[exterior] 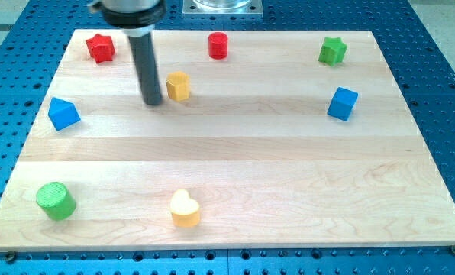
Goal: Slide the hexagon at the right bottom of the board
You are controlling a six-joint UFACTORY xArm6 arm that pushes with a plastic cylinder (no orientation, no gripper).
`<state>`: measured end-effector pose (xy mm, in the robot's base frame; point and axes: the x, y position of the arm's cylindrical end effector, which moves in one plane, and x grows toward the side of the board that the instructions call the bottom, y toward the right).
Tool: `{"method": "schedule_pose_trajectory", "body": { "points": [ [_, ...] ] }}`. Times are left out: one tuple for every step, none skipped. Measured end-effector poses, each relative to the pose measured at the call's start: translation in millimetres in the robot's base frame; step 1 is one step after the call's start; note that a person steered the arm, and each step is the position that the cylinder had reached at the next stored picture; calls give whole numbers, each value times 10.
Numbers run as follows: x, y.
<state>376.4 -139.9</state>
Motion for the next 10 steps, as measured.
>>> {"method": "schedule_pose_trajectory", "body": {
  "points": [
    [-265,416],
    [75,1402],
    [108,1920],
    [-511,1702],
    [-404,2290],
    [1160,2318],
    [1419,2526],
    [1220,2066],
    [1118,1555],
    [1345,1517]
  ]
}}
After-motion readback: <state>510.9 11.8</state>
